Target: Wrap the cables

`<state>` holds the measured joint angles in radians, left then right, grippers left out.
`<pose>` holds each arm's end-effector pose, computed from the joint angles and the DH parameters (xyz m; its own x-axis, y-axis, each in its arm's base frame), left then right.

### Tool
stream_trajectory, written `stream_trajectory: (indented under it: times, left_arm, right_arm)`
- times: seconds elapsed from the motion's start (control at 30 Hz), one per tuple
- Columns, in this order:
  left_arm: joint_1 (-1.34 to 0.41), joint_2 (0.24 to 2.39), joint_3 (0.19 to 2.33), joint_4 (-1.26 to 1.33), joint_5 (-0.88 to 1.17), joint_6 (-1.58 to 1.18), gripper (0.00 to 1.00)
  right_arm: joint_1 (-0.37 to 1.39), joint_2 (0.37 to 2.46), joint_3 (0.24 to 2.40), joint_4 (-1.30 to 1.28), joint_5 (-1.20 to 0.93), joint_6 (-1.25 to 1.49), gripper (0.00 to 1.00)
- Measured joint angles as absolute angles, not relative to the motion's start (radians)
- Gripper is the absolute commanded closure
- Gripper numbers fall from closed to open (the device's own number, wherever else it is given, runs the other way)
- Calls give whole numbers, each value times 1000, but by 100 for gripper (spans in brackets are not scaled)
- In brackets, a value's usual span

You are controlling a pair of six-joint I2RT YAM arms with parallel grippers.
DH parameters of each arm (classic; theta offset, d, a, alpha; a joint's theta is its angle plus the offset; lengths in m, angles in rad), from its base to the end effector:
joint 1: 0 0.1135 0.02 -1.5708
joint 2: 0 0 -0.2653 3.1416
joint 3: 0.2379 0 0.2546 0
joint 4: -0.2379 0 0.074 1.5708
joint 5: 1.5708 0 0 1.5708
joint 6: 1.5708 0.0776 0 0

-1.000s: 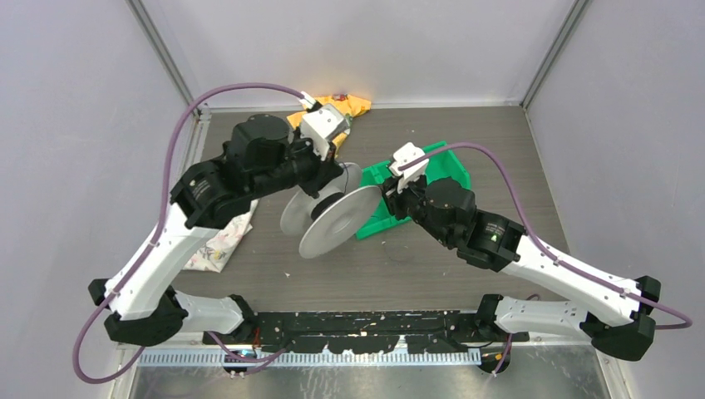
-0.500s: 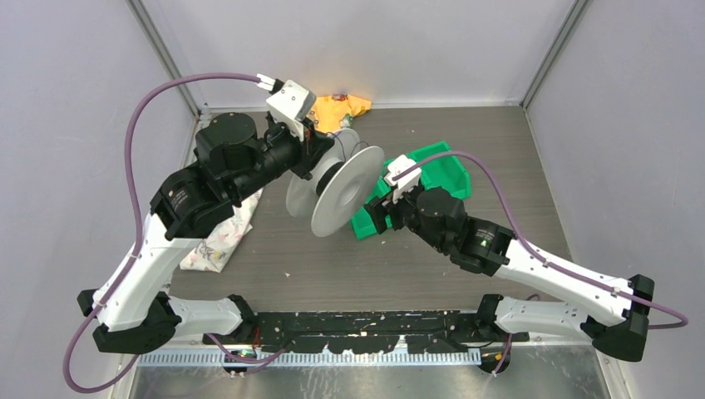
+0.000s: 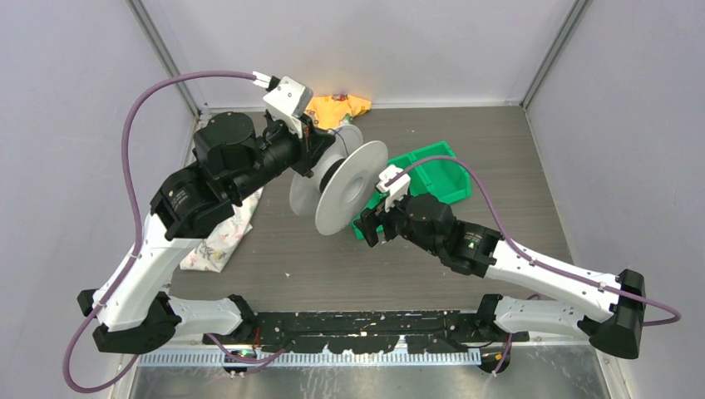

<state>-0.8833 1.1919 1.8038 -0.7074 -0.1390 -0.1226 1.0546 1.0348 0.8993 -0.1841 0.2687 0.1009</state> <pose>0.1607 -0.1787 0.5368 -0.1429 -0.0168 -0.9896 0.6654 0.7386 -0.1086 0.1557 0.2325 0.3209 -0.2262 -0.2018 -0.9529 -0.6948 0.7191 0.0126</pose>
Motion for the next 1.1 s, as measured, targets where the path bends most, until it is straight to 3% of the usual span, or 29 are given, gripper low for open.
stream_trajectory:
  times: [0.67,1.1]
  left_arm:
    - [-875,1274,1763,-687,-184,-143,100]
    - [-881,1301,1767,-685,-172,-158,100]
  right_arm:
    - [1055,1183,902,-218,249,154,16]
    - [1055,1042,812,-107,268,157,14]
